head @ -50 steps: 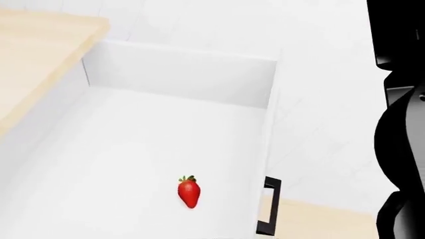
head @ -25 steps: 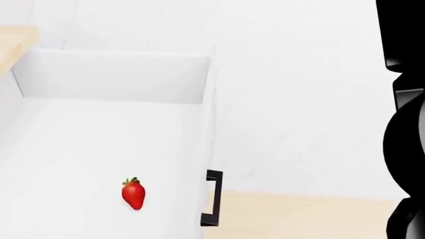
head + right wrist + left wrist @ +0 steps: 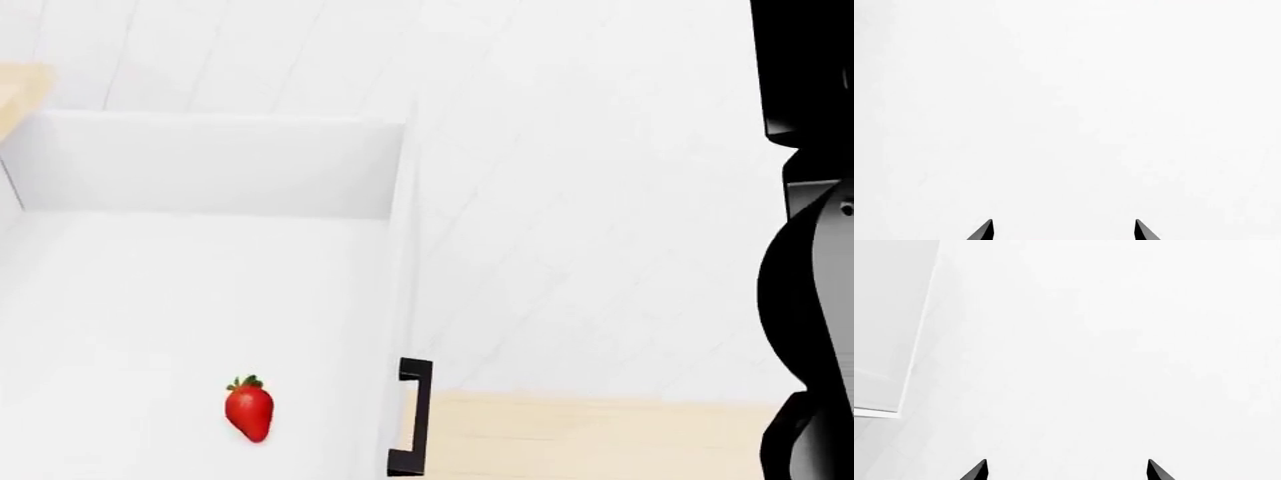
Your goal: Close the right drawer.
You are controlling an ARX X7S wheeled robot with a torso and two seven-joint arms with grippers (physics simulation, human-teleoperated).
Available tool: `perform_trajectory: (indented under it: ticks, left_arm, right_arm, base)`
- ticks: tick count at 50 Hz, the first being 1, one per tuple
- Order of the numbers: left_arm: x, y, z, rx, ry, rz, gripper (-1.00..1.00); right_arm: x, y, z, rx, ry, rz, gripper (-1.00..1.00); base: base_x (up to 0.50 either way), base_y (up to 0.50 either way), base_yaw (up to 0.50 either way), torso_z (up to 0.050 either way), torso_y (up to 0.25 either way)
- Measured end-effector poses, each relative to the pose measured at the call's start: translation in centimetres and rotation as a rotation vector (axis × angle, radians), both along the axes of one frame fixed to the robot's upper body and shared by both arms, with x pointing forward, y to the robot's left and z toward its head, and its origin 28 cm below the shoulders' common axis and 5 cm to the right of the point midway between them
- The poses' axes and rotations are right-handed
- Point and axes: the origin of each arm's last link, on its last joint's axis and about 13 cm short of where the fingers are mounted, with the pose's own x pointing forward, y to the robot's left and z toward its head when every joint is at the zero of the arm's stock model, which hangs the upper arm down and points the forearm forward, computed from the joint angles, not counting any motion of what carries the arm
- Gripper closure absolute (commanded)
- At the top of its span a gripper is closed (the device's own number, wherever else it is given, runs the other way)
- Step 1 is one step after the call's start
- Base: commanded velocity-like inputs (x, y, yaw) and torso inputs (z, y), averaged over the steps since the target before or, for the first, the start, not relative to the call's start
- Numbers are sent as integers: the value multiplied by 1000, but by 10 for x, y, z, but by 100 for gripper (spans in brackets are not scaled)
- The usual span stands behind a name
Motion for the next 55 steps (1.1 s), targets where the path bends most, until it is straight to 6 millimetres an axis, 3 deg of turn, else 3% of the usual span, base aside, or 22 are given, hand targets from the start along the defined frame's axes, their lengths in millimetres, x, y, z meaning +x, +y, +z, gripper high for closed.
perform_trajectory:
  ticks: [17,55]
  left_arm:
    - [1,-1,1,0,2,1,-100]
    - [2,0,-1,1,3,5,-100]
  right_arm:
    - [3,0,-2,-10,4,-6,-100]
    - [5,0,-2,3,-1,-19,-100]
  base:
    - [9,-410,0,0,0]
    - [0,-2,0,0,0]
